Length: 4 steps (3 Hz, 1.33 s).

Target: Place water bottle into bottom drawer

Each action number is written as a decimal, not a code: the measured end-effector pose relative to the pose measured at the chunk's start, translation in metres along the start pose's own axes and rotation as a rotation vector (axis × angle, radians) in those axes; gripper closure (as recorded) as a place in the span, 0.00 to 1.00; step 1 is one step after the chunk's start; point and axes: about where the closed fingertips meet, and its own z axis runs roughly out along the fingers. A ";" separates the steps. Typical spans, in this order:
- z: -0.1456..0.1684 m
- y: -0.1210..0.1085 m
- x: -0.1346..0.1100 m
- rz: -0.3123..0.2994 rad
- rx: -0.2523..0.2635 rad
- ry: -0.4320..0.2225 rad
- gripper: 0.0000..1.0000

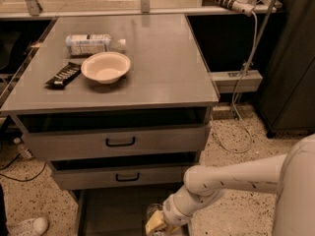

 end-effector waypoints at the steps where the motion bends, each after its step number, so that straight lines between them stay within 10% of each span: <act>1: 0.036 -0.002 -0.016 0.025 -0.074 -0.034 1.00; 4: 0.125 -0.037 -0.048 0.177 -0.212 -0.072 1.00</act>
Offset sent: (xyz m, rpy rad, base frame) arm 0.0275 0.0467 -0.1423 0.1662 0.0591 -0.2797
